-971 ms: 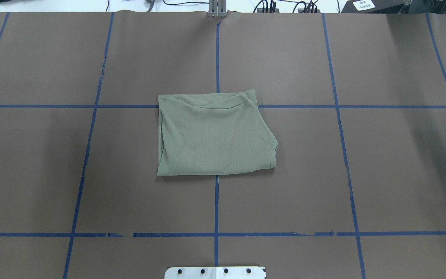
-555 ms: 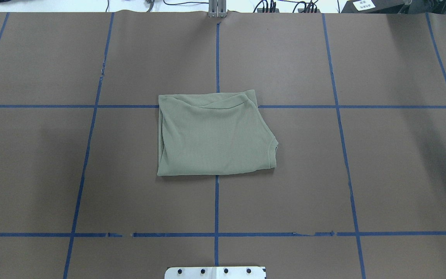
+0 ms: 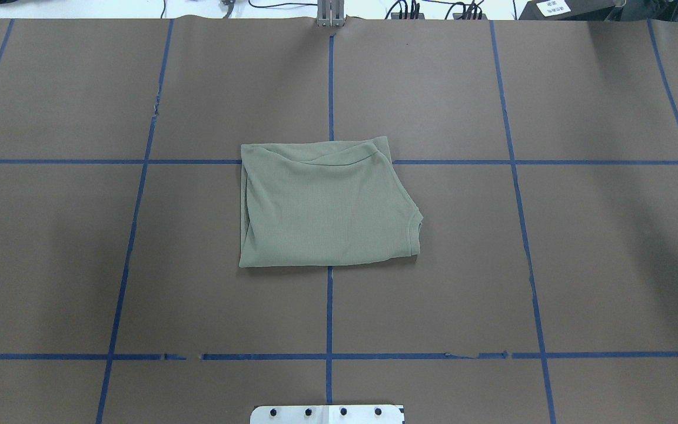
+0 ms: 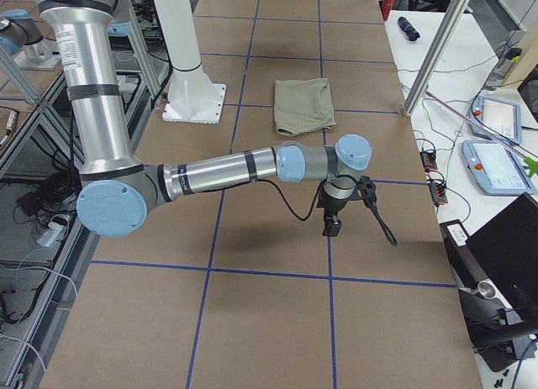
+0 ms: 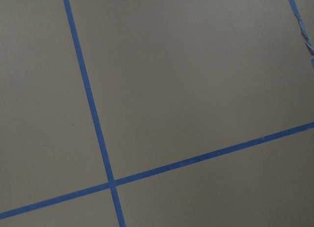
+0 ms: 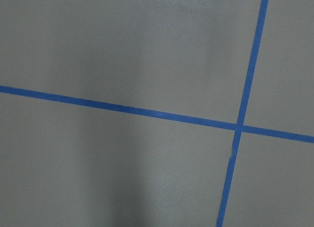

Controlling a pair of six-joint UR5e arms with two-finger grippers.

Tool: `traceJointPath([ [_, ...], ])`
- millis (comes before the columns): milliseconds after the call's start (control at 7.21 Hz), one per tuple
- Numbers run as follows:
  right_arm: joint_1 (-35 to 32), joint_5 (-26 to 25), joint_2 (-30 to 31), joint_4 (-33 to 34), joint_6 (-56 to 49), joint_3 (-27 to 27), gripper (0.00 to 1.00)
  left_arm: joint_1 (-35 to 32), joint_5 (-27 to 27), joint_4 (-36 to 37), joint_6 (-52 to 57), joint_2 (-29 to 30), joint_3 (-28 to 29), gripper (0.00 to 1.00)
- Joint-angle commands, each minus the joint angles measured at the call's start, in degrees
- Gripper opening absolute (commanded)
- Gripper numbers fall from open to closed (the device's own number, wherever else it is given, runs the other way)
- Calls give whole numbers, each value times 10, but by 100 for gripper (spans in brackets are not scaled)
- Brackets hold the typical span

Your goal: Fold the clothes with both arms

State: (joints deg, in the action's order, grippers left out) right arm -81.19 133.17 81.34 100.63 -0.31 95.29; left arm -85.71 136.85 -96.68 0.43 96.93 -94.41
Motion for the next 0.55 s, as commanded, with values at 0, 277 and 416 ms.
traceJointPath([
  [0, 0, -1, 12, 4, 7, 32, 100, -1, -27, -4, -5, -14, -24, 99],
  [277, 0, -2, 29, 3, 7, 48, 100, 0, -22, -2, -6, -13, -23, 99],
  [416, 0, -1, 30, 2, 7, 47, 100, 0, -20, -3, -7, -12, -22, 99],
])
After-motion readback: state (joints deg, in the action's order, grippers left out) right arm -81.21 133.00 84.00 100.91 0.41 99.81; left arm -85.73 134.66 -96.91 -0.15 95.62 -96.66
